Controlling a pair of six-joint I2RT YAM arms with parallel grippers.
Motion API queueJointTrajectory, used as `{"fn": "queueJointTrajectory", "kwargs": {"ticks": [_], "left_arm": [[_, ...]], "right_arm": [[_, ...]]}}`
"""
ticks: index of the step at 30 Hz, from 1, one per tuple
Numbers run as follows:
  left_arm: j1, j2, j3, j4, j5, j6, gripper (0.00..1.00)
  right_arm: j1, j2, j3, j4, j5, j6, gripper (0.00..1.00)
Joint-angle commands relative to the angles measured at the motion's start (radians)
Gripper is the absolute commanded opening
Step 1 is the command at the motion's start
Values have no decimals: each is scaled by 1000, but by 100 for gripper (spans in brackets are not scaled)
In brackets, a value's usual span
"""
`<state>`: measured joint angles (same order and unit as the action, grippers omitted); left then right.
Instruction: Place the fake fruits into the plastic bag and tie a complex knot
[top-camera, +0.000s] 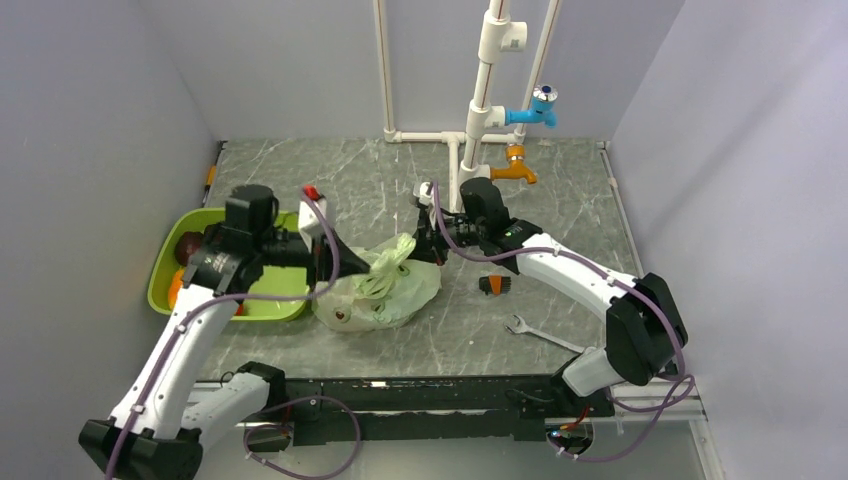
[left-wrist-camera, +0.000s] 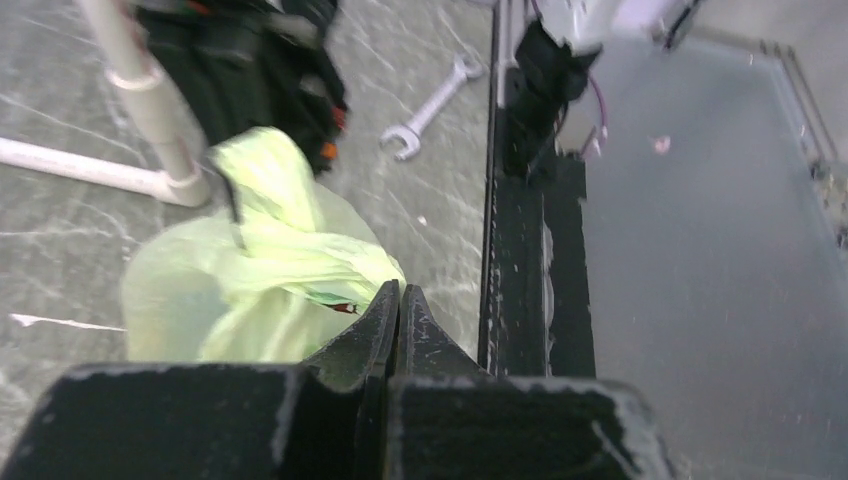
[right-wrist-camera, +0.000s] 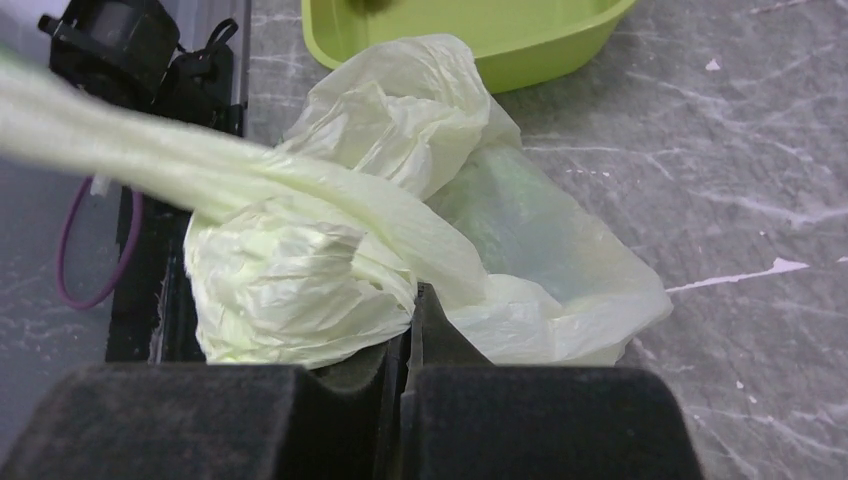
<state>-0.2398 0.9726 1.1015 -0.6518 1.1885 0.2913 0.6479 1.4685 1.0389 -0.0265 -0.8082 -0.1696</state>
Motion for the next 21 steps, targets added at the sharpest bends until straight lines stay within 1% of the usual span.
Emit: {"fn": "queueJointTrajectory", "kwargs": {"ticks": [1,4,6,9,11,13,15,19,21], "left_arm": [[-158,-49,-139,37,-199,118,0],[-274,-64,-273,191,-414,105,0],[-315,-37,-329,278,-511,116,0],[-322,43,-350,366,-639,82,0],[-316,89,-337,407,-740,25,0],[-284,100,-344,463,-743,-25,0],[-255,85,-376,531,-697,-67,0],[-253,82,-429,619,-708,-128,0],[-252,99,-436,642,-675,-149,0]], "right_arm": [[-8,4,47,66,45,116,0],[-10,5,54,81,47,157,0],[-8,4,54,87,45,168,0],[-9,-3,52,84,35,198,0],[-8,-10,50,80,28,205,0],[-7,-18,50,64,19,196,0],[-3,-21,47,52,5,188,0],[16,-15,57,53,-26,204,0],[37,-11,62,67,-31,221,0]]}}
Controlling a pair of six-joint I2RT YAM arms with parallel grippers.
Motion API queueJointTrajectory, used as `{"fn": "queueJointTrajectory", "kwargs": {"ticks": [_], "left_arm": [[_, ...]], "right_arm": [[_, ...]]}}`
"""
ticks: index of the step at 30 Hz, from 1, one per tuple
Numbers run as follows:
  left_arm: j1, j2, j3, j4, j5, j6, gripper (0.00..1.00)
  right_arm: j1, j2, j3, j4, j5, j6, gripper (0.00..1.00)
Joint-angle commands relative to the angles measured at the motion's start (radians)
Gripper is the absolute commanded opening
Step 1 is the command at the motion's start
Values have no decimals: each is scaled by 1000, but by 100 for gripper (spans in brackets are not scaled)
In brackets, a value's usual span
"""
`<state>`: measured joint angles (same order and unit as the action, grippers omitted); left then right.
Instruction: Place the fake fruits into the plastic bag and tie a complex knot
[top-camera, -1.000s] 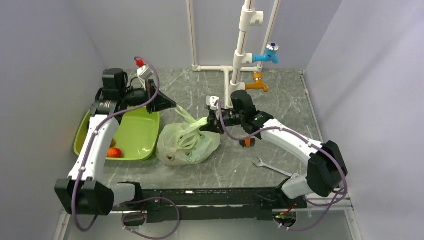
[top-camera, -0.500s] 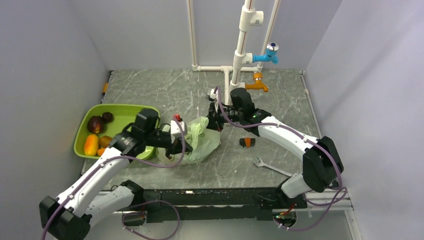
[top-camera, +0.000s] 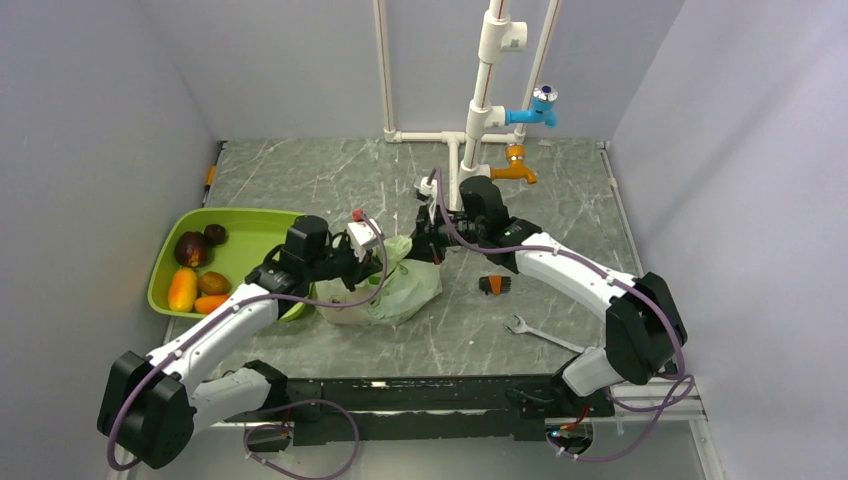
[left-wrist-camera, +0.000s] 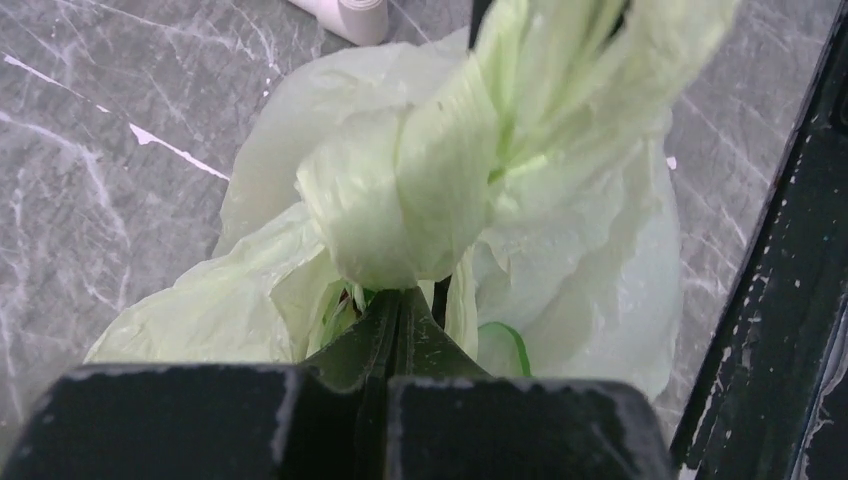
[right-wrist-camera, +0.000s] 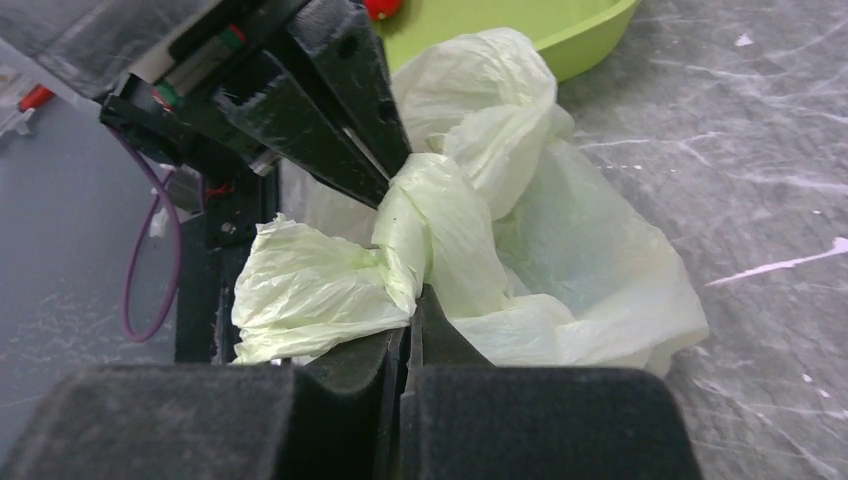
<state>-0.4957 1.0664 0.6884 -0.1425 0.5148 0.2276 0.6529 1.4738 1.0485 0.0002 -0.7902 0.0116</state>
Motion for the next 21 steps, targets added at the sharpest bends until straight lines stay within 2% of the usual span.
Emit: {"fn": "queueJointTrajectory", "kwargs": {"ticks": [1,7,10,12,13,14,17,18,19,21], "left_arm": [[6,16,-27,165,19,-109,0],[64,48,-76,295,70,-309,0],[162,88,-97,409,232,-434,0],[187,114,-98,466,332,-487,0],[190,121,-103,506,374,-515,0],[190,122,-111,540,404,-541,0],[190,120,-134,616,461,-611,0],[190,119,-138,616,466,-615,0],[190,114,-140,611,467,-612,0],[191,103,-141,588,465,-592,0]], "right_arm": [[41,-13,52,56,-47,50,0],[121,16,99,125,-28,106,0],[153,-3,107,127,-30,122,0],[176,-14,124,76,-38,83,0],[178,-20,135,36,-39,52,4],[173,-26,148,-11,-40,27,15],[90,-91,160,-168,-32,-52,57],[57,-125,148,-186,-17,-52,78],[21,-161,135,-202,5,-51,85],[-32,-221,107,-232,64,-57,86]]}}
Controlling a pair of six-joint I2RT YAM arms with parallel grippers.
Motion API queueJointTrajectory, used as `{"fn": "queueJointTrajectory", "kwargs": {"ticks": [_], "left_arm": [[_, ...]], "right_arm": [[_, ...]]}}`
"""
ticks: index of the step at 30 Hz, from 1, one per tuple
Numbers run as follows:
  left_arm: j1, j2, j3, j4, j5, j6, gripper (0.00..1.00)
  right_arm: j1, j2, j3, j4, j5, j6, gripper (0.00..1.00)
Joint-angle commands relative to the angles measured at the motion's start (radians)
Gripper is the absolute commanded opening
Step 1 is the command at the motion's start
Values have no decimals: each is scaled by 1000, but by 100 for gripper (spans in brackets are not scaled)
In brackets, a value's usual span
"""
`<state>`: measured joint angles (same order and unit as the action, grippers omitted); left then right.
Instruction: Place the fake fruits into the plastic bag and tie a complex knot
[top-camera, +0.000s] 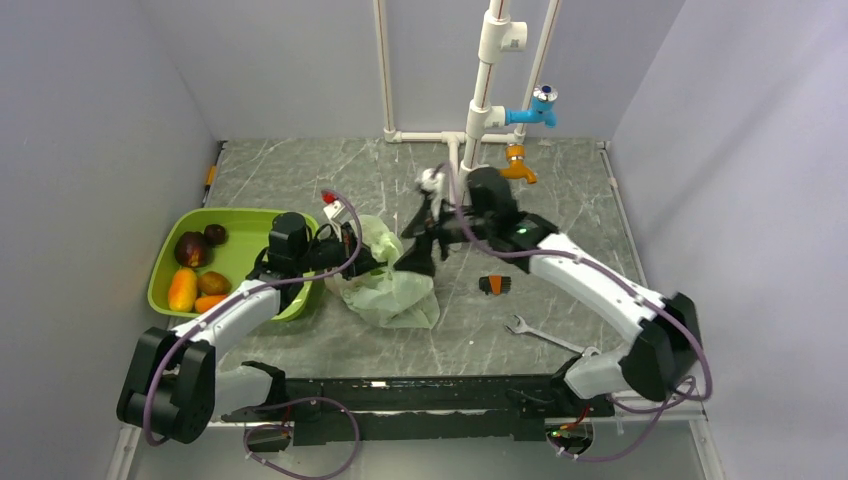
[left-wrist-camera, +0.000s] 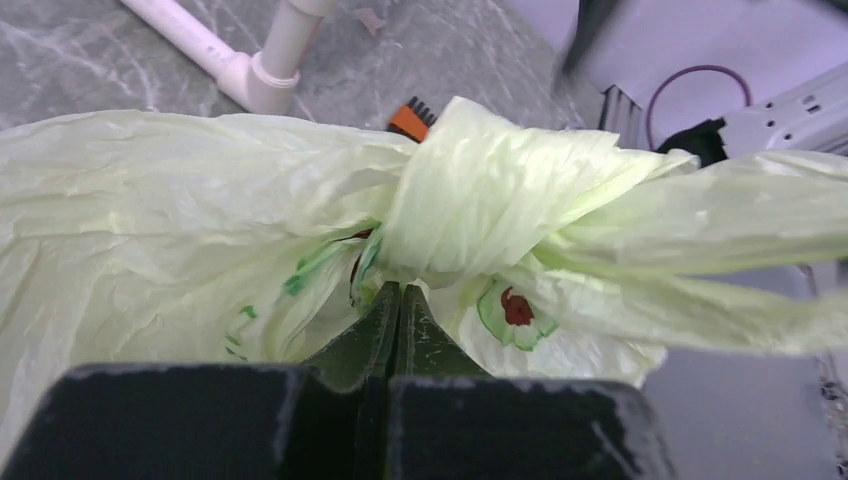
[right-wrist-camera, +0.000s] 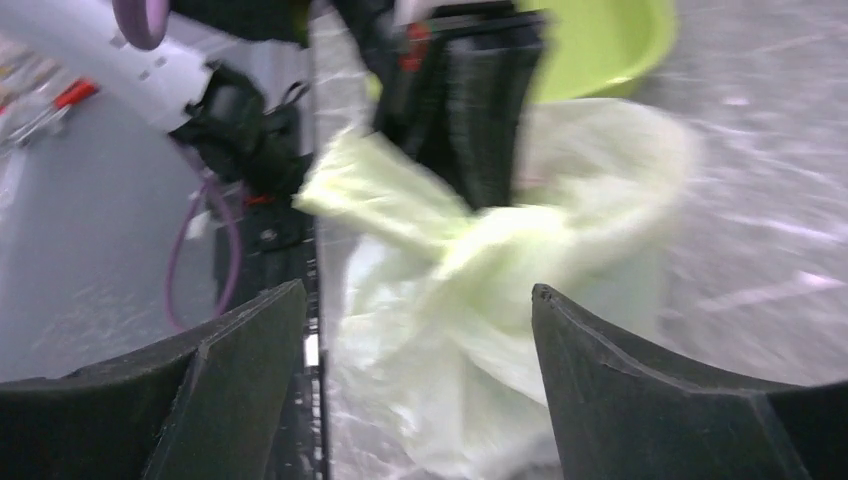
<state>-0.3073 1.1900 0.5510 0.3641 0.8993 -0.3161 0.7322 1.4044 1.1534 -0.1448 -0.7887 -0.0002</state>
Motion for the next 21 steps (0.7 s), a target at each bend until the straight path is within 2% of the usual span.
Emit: {"fn": "queueJointTrajectory", "kwargs": {"ticks": [1,4,5,8,11,13,17,21], "left_arm": [[2,-25,-4,72,83,-39,0],[2,-24,-5,52,80,-29,0],[2,-20,-7,60,81,-34,0],[2,-8,-6,71,79,-51,0],[2,3,4,63,68,-50,0],[2,12,16,48,56,-48,0],[3,36,29,52,37,-53,0],[1,81,47,106,82,-95,0]], "right_arm": [[-117,-171,-9,-103,108,-63,79],[-115,-185,-55,-87,258,-68,47],[-106,-173,-67,-68,311,-64,40],[-68,-110,-73,-27,397,-89,32],[-38,-17,-55,4,411,-122,32],[-36,46,-44,-4,347,-149,36],[-45,59,-78,-15,144,-176,57],[-21,73,-83,26,22,-139,70]]}}
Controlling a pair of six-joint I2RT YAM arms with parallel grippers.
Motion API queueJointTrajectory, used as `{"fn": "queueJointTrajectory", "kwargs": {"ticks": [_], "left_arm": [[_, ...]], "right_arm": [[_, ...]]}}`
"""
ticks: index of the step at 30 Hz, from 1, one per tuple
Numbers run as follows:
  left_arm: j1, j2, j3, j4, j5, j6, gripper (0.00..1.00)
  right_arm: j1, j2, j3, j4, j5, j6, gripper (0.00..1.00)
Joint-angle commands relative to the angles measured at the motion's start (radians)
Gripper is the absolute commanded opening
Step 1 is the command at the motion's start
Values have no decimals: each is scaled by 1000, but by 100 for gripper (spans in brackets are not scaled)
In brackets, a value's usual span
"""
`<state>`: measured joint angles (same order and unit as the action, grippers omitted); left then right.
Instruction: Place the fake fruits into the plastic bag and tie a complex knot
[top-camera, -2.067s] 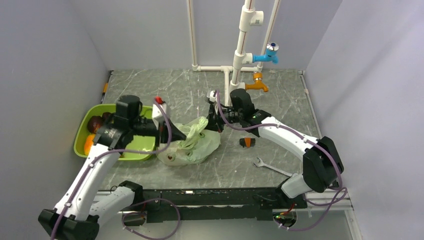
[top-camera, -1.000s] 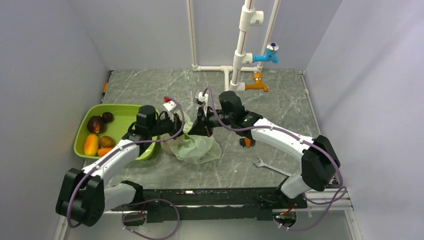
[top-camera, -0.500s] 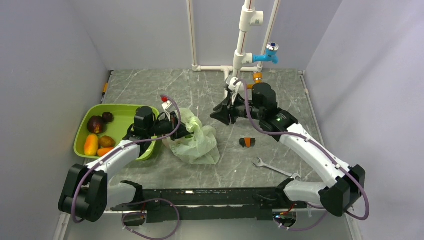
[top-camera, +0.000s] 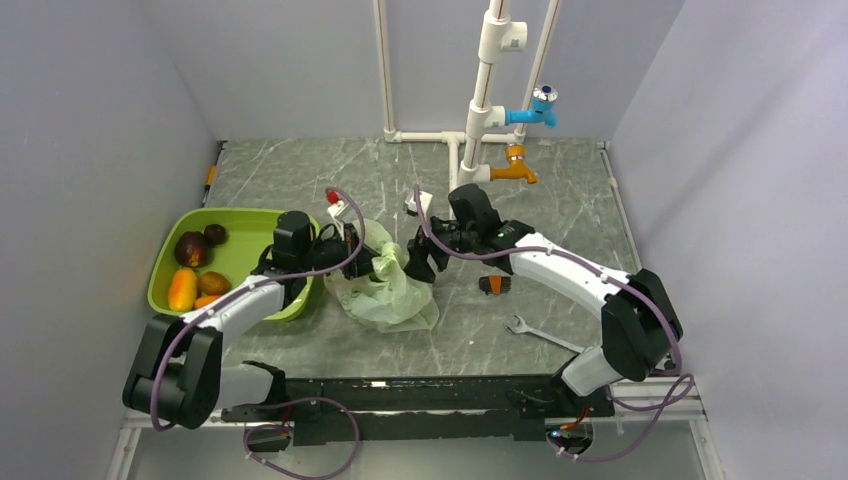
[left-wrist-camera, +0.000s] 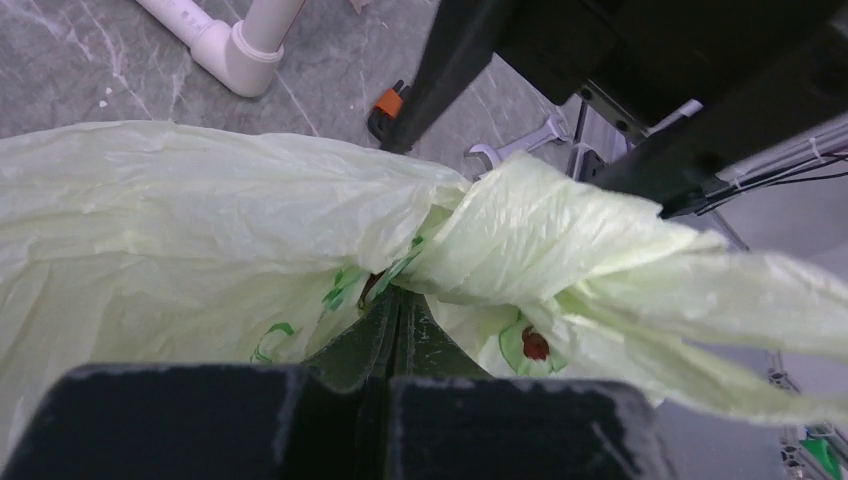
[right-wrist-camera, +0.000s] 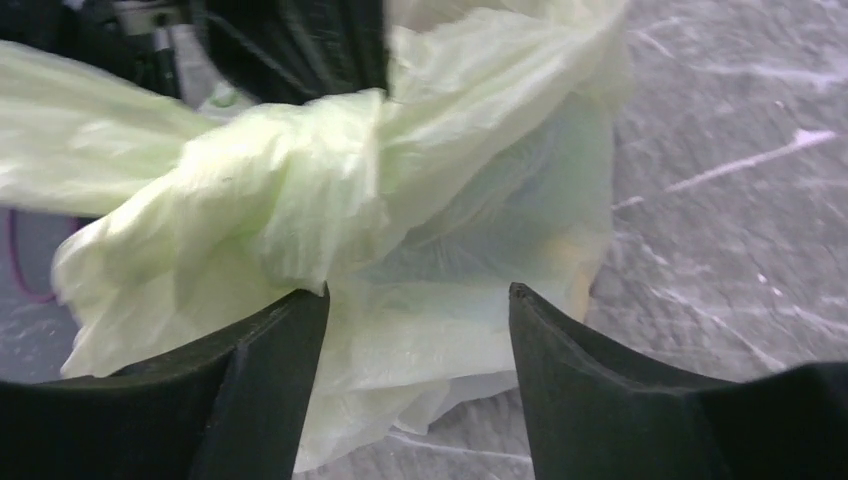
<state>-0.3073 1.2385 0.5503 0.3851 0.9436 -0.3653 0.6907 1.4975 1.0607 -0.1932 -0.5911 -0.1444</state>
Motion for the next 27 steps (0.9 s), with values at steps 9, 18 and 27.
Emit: {"fn": "queueJointTrajectory", "kwargs": {"ticks": [9,18,27], "left_arm": [[-38,77,28,298,214,-203,0],[-84,106,45,288,275,-199,0],[-72,103,43,294,280,-197,0]], "right_arm": [[77,130,165,243,-186,185,74],[83,75,167,174,-187,160,79],[-59,-145,71,-120,-212,32,88]]}}
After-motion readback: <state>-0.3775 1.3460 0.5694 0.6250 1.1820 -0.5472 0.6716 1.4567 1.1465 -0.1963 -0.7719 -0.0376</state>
